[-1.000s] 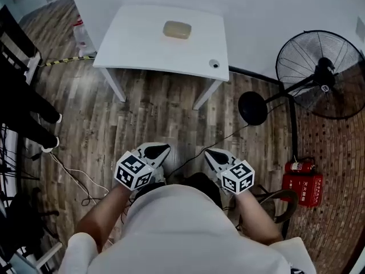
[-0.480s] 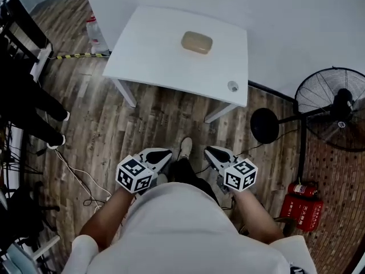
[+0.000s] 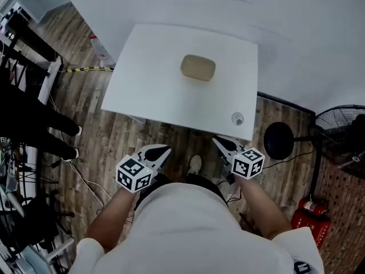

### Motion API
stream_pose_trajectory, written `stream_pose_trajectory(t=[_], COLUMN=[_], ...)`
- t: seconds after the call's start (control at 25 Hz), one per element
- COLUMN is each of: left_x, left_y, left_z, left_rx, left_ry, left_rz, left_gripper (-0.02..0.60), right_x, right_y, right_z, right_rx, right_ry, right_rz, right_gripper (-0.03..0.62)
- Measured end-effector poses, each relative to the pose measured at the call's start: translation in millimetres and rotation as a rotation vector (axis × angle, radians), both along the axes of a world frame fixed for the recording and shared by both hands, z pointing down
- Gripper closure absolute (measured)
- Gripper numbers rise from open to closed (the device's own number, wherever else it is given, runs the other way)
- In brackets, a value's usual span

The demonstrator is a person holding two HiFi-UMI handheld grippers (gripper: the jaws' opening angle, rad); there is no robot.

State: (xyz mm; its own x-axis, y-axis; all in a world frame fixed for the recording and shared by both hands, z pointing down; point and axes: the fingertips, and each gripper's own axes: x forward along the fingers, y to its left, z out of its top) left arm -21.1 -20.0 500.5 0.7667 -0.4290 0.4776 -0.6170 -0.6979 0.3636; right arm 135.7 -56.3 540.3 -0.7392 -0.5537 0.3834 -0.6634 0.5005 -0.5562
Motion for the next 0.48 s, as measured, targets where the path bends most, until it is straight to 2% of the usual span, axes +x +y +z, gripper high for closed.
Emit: stream_pose_trajectory(t=[0.24,0.48], left_x=[9.1,-7.3], left_y=[-58.2,-104.7], left_z=[-1.1,-6.0], left_rx=[-0.015,-0.028], left_ry=[-0.001,0.056], left_rz=[0.017,0.061], left_gripper=[0.563,0.563], right_x=[13.1,13.4], right_y=[-65.6,-115.9], right_z=[30.7,50.1], right_rx=[-0.125,-0.179], right_ry=[-0.105,-0.108], right_rz=[0.112,0.224], right_gripper=[0.557,0.533])
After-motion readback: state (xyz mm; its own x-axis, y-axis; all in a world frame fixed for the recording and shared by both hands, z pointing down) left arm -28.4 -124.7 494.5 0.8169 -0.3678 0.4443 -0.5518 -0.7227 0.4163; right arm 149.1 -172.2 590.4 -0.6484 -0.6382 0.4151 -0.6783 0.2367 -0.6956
